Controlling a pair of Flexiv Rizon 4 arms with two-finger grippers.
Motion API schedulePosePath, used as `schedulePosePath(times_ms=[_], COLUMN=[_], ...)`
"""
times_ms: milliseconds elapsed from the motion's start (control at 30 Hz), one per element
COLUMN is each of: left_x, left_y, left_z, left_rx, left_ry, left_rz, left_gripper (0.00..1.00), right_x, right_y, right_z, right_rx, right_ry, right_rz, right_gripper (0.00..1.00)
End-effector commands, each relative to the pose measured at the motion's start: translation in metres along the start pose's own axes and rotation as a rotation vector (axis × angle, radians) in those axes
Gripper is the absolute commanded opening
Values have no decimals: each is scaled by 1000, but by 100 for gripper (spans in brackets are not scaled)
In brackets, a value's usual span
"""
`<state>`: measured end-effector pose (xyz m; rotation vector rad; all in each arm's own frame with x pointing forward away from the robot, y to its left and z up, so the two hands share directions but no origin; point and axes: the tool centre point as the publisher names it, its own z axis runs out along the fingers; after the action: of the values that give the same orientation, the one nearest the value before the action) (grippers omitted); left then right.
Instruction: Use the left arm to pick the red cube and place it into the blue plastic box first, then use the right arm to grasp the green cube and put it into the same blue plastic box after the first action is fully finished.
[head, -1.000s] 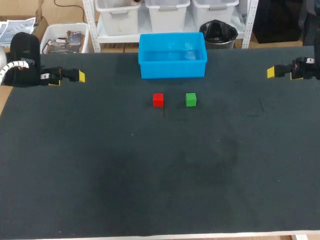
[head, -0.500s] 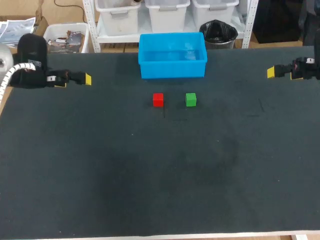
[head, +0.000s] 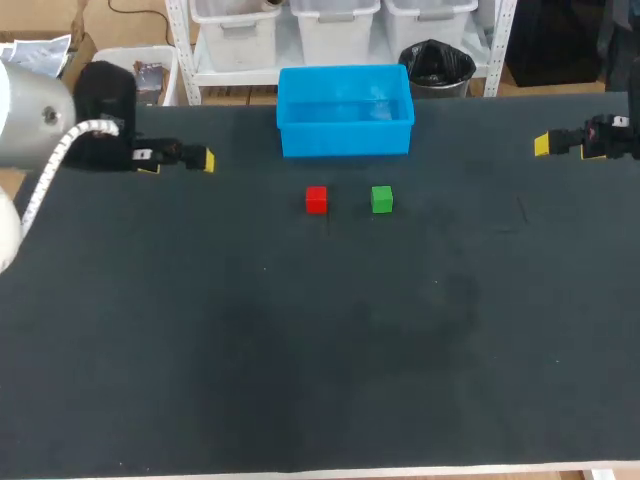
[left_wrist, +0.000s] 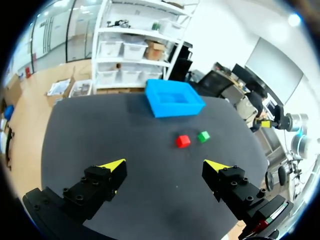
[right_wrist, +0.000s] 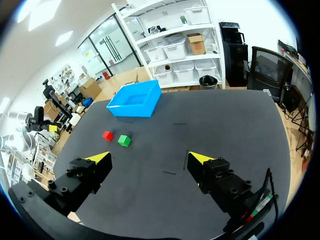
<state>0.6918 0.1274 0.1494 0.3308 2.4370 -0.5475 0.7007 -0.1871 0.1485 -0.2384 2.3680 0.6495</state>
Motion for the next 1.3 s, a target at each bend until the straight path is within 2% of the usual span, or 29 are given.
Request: schedulePosePath(times_ms=[33, 400, 600, 967, 1133, 1300], left_x=[-14, -28, -35, -44, -44, -45], left_y=[-14, -42, -61, -71, -76, -80], left_z=[13, 30, 52, 79, 89, 100], left_rx=[-224, -296, -362, -421, -448, -479], left_ry=[66, 120, 163, 309, 370, 421], left_rz=[-2, -29, -49, -126, -103, -118], left_gripper=[100, 100, 100, 100, 100, 100], right_x=[0, 0, 0, 0, 0, 0], right_y=[1, 1, 1, 1, 1, 1], right_z=[0, 0, 0, 0, 0, 0], right_rx=[3, 3, 3, 3, 3, 3], right_ry=[1, 1, 1, 1, 1, 1], right_rz=[1, 1, 1, 1, 1, 1], right_gripper=[100, 100, 100, 100, 100, 100])
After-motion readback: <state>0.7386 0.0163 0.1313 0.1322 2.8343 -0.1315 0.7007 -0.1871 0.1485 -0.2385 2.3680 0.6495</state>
